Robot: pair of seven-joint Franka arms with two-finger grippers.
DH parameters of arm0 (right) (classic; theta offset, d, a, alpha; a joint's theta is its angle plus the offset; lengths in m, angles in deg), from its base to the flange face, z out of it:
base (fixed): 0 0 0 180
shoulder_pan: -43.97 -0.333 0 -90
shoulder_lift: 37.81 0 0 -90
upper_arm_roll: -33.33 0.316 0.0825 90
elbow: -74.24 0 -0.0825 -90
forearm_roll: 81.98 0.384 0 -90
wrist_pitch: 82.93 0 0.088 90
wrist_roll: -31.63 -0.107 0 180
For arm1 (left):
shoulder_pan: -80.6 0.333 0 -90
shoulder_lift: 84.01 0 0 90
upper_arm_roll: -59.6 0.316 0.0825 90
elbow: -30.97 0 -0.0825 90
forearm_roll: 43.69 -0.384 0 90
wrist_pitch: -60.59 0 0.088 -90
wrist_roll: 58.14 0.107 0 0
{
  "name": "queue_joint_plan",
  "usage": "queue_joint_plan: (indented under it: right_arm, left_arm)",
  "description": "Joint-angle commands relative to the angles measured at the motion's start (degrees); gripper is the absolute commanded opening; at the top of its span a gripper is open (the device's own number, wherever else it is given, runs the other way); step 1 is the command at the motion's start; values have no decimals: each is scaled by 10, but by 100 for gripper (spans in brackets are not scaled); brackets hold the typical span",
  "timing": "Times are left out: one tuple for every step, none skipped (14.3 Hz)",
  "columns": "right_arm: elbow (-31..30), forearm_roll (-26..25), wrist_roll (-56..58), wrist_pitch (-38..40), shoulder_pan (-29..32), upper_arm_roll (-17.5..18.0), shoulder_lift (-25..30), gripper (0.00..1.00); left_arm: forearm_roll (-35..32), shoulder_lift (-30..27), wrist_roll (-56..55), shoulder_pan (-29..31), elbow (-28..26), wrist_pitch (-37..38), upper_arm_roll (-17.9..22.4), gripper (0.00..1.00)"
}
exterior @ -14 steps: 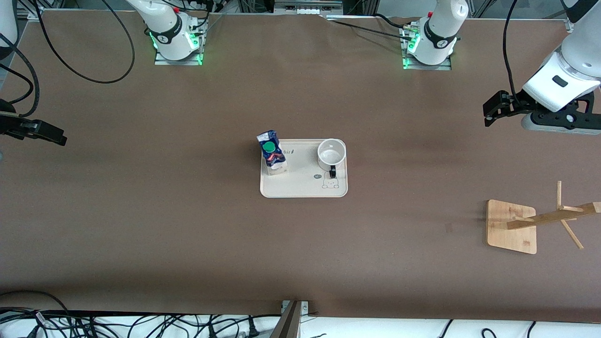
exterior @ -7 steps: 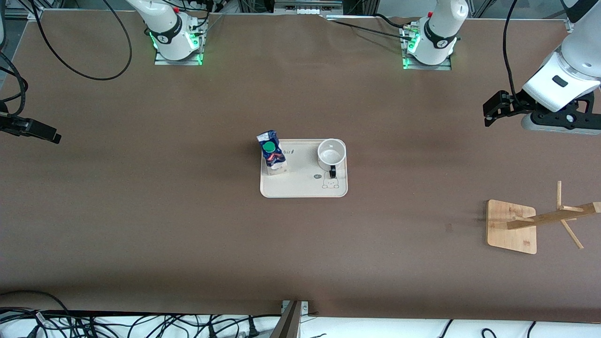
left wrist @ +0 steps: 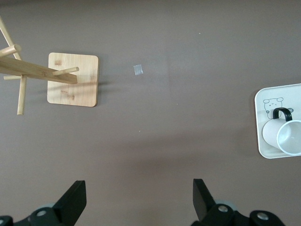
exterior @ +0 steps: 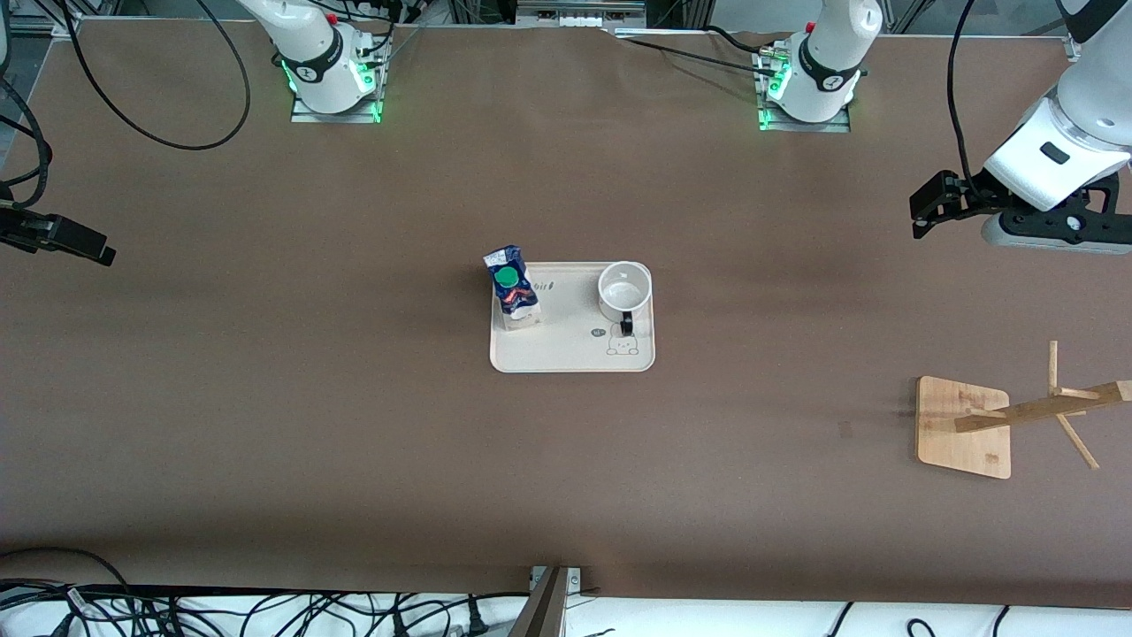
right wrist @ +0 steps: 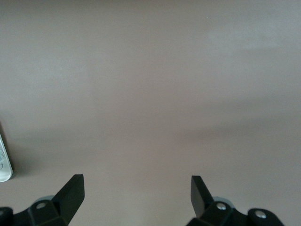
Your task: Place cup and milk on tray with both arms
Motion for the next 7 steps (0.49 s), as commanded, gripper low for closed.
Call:
queue_joint_plan:
  right_arm:
    - [-6, 11, 43, -6, 3, -3, 6, 100]
    - [-6, 20, 45, -7, 5, -6, 4, 100]
    - [-6, 32, 46, -6, 6, -7, 4, 100]
    - [-6, 34, 46, -7, 6, -6, 4, 100]
    - [-6, 32, 46, -6, 5, -5, 4, 100]
    - [-6, 31, 46, -6, 4, -5, 4, 100]
    - [-6, 30, 46, -6, 3, -5, 4, 100]
  left_arm:
    - [13, -3, 11, 2, -1, 5, 0, 100]
    - [13, -3, 11, 2, -2, 5, 0, 100]
    - [13, -3, 11, 2, -1, 5, 0, 100]
    - [13, -3, 11, 2, -2, 5, 0, 100]
    - [13, -2, 11, 2, -1, 5, 0, 100]
    - [13, -3, 11, 2, -2, 5, 0, 100]
    - [13, -2, 11, 2, -2, 5, 0, 100]
